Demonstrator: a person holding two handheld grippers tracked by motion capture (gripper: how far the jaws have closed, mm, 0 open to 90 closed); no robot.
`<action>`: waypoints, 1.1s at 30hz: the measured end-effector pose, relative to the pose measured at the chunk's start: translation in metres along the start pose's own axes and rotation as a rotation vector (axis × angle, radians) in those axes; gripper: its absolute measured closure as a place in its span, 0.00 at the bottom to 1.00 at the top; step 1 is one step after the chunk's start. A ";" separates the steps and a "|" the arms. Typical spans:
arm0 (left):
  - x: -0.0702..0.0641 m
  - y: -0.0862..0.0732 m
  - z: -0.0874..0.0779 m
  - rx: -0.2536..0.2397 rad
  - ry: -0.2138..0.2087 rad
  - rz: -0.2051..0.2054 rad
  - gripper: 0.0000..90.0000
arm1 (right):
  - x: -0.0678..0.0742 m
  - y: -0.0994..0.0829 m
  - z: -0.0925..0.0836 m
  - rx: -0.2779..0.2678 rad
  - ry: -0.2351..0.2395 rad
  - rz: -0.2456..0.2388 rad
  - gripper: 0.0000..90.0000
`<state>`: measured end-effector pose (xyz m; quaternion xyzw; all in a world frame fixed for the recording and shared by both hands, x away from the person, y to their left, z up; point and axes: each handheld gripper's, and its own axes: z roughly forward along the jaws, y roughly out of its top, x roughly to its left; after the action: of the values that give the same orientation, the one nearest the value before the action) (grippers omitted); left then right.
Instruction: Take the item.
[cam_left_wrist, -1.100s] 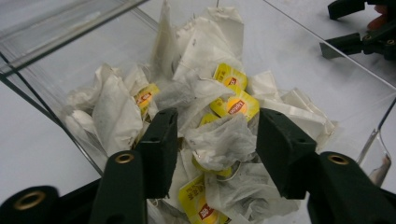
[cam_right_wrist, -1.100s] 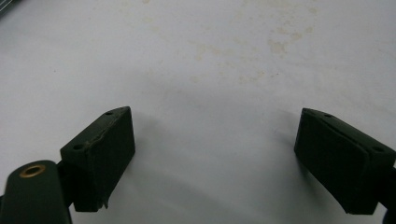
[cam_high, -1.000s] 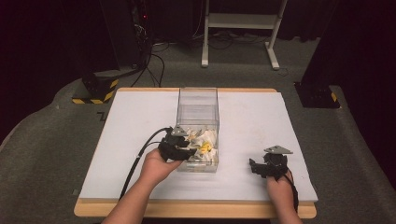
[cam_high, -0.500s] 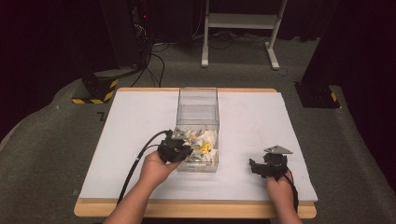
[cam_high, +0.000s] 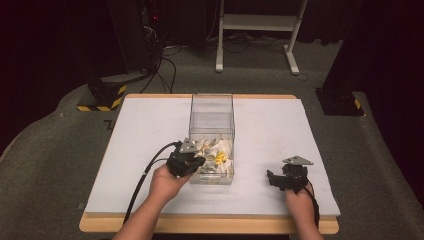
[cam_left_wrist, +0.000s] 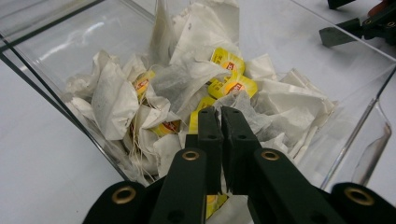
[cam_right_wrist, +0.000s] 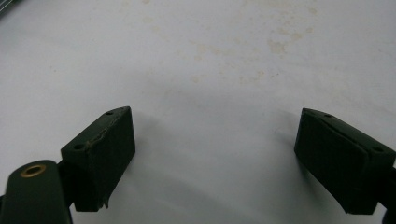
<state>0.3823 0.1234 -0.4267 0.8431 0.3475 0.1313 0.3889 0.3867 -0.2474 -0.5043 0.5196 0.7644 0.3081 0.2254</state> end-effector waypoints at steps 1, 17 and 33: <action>0.000 0.000 -0.001 -0.006 -0.002 -0.003 0.96 | 0.000 0.000 0.000 0.001 0.000 0.002 0.13; 0.001 0.003 -0.015 -0.094 -0.013 -0.012 0.97 | 0.000 0.000 0.000 0.000 0.000 0.000 0.14; 0.006 0.007 -0.036 -0.183 0.007 -0.023 0.97 | 0.000 0.000 0.000 0.000 0.000 0.000 0.14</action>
<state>0.3724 0.1445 -0.3975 0.7995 0.3451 0.1610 0.4646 0.3866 -0.2473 -0.5043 0.5197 0.7643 0.3081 0.2253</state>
